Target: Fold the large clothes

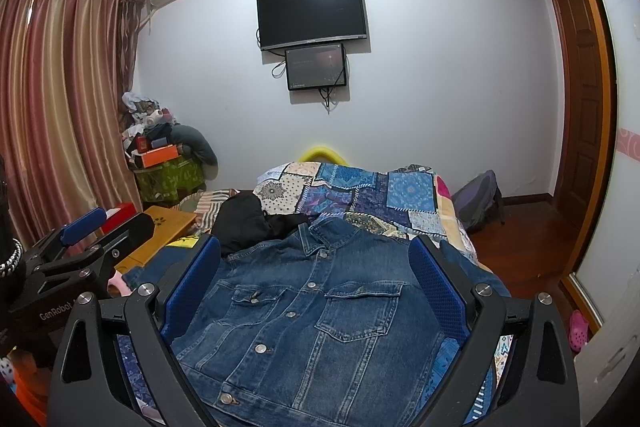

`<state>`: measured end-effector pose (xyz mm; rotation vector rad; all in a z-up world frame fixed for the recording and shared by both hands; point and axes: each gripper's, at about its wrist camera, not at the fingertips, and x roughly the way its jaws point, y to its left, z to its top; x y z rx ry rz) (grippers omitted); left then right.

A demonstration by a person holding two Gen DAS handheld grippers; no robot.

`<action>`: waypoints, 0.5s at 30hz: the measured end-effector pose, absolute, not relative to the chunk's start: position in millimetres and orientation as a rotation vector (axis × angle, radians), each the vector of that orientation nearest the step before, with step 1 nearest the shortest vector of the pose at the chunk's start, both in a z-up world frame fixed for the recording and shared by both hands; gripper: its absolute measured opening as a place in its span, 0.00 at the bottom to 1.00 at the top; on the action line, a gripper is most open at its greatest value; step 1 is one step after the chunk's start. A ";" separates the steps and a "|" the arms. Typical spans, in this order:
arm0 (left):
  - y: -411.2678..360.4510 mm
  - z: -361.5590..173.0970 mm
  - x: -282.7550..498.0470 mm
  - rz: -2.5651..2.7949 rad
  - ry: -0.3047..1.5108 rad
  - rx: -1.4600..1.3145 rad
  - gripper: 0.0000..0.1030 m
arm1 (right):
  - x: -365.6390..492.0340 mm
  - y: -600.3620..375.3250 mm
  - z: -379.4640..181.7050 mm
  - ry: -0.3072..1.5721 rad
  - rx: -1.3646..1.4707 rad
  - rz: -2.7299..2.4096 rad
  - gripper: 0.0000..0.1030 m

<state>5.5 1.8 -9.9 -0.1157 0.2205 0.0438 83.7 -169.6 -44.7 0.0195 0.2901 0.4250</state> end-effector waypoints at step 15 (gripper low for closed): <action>6.8 -13.5 22.2 0.030 0.253 -0.127 1.00 | 95.8 -167.1 -45.5 0.330 0.021 0.415 0.91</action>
